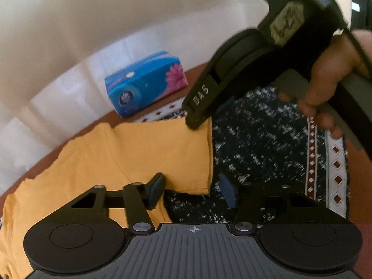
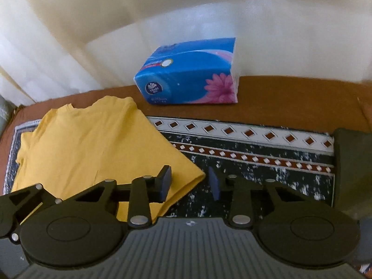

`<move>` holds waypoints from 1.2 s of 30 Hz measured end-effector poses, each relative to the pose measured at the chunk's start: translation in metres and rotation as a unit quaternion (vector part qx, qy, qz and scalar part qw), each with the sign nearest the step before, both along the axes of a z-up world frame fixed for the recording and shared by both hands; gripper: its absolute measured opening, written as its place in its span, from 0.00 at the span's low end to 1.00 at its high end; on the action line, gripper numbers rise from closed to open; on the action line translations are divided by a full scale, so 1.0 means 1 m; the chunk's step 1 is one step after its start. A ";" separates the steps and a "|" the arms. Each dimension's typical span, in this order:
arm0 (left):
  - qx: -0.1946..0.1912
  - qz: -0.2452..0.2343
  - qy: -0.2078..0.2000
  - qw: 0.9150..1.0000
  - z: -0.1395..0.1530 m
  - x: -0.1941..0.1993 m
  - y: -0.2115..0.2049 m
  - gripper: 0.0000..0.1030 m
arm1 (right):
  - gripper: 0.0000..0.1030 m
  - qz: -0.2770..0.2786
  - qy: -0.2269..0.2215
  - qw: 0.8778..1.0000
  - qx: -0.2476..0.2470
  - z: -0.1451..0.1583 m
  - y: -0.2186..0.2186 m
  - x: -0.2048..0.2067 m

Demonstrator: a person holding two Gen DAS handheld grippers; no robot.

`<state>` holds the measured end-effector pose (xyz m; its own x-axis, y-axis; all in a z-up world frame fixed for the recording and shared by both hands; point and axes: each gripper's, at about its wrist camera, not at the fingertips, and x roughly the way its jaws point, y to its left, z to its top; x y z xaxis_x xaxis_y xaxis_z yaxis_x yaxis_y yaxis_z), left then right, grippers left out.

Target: Fold clothes

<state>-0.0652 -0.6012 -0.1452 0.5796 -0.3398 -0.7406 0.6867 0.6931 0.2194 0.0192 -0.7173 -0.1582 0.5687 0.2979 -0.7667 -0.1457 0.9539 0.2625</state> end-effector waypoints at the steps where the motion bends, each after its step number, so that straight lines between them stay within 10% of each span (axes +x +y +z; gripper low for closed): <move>1: -0.003 0.000 0.006 1.000 0.000 0.003 0.000 0.20 | 0.13 0.001 0.002 1.000 -0.001 -0.001 0.000 0.002; 7: -0.108 0.068 0.068 0.990 0.021 0.024 0.028 0.09 | 0.05 0.007 -0.014 1.000 -0.005 0.018 0.007 0.001; 13: -0.233 0.176 0.112 0.950 0.040 0.036 0.079 0.09 | 0.05 0.076 -0.067 0.995 0.000 0.066 0.048 0.003; 19: -0.264 0.257 0.145 0.918 0.026 0.041 0.127 0.10 | 0.05 0.123 -0.081 0.989 0.017 0.067 0.107 0.019; 24: -0.260 0.271 0.157 0.914 0.017 0.044 0.144 0.13 | 0.05 0.123 -0.059 0.990 0.046 0.046 0.144 0.032; 30: -0.249 0.266 0.165 0.917 0.014 0.039 0.157 0.48 | 0.10 0.120 -0.047 0.990 0.049 0.024 0.170 0.041; 36: -0.259 0.276 0.151 0.913 0.030 0.043 0.187 0.53 | 0.28 0.068 -0.106 0.991 0.050 0.062 0.131 0.028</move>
<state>-0.0226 -0.4141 -0.1152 0.5652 -0.4081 -0.7169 0.1770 0.9088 -0.3778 0.0471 -0.5865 -0.0964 0.6627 0.4508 -0.5981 -0.3331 0.8926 0.3037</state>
